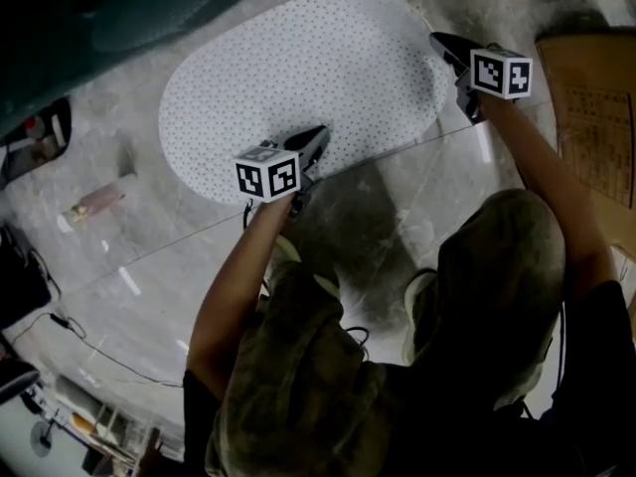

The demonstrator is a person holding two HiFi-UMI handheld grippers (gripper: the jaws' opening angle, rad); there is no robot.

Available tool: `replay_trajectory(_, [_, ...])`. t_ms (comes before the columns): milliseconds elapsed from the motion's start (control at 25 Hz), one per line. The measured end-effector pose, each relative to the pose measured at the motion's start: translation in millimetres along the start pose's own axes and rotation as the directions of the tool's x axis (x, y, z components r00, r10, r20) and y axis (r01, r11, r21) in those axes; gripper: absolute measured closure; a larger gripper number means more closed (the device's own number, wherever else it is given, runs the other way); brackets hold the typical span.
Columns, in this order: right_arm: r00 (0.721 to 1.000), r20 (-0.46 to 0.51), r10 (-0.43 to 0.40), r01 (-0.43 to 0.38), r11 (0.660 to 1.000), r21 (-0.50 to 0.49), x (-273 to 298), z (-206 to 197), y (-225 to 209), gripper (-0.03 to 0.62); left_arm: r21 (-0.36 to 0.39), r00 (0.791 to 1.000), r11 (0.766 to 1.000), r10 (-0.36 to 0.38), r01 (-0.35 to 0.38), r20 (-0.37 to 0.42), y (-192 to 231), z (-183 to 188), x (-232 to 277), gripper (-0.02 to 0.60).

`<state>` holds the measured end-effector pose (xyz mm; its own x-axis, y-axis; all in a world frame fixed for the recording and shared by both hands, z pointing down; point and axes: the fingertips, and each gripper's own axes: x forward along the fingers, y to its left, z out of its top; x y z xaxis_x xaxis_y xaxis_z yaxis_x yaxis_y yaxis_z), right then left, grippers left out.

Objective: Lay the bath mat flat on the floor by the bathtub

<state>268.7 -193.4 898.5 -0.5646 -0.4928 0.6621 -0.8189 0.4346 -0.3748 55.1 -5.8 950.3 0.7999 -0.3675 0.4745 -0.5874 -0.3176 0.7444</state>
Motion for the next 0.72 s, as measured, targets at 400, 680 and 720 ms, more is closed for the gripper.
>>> replay_trajectory(400, [0.951,-0.086,-0.299,0.269,0.929,-0.254,42,-3,-48,0.562,-0.018,0.997,1.0,-0.023,0.025,0.073,0,16,-20,0.555])
replay_trajectory(680, [0.944,-0.056,-0.326,0.296,0.908,-0.295,45,-3,-51,0.437,-0.044,0.995,0.999,0.014,-0.009,0.099,17,20,-33,0.555])
replay_trajectory(720, [0.945,-0.037,-0.325,0.302,0.911,-0.282,43,-2,-52,0.436,-0.041,0.995,0.999,0.022,-0.018,0.1,18,20,-35,0.555])
